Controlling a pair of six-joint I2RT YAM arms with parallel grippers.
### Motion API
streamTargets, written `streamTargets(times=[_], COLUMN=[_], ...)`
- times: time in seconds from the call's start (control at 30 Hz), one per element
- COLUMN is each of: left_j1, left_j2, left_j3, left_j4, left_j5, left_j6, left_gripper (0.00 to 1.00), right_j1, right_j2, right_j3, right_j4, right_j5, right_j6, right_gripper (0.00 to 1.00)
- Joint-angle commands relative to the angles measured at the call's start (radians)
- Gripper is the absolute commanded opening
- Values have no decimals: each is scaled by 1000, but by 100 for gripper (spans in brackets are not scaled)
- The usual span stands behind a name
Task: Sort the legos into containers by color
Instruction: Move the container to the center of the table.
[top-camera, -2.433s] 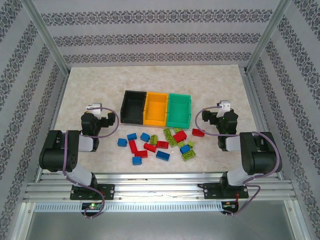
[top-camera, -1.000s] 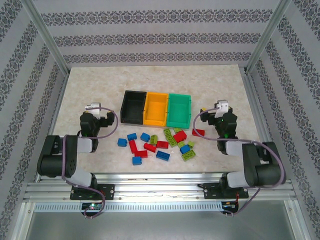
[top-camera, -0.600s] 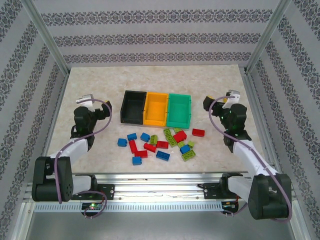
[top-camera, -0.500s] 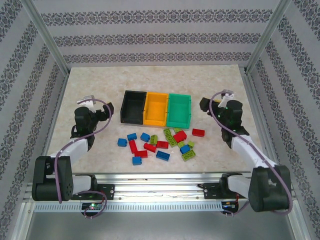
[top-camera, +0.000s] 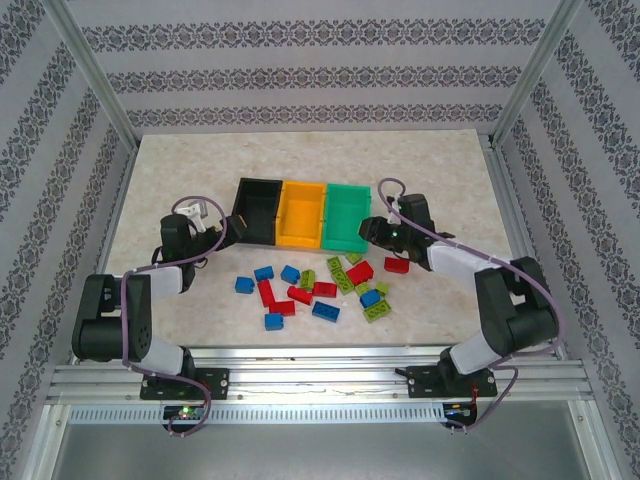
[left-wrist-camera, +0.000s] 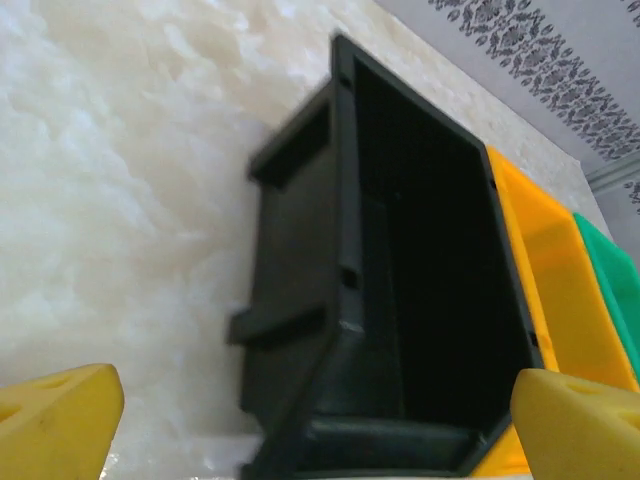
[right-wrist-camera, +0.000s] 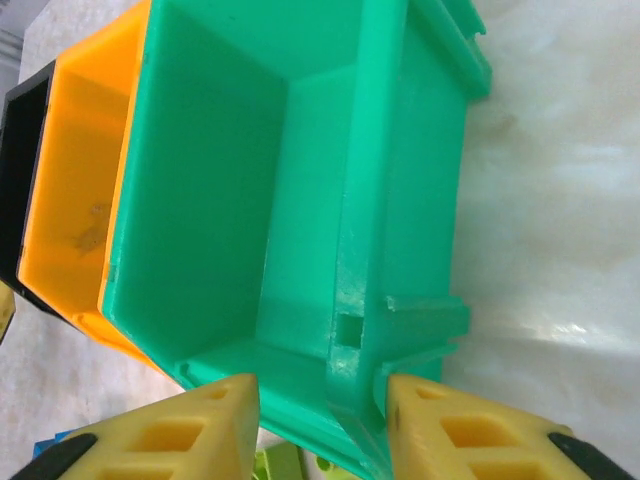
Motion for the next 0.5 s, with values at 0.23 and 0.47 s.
streamTargets(times=[0.23,0.47], left_j1=[1,1], left_j2=[11,-6], left_j3=[-21,-34], left_j4=[145,153], left_j5=[77,85], left_j6=[-81,-105], left_gripper=[99,100], right_j1=[2,-38], right_j2=[192,50], right_j3=[262,204], right_j4=[-64,-209], right_j5=[14,62], right_j6=[-57,-121], right_gripper=[36,52])
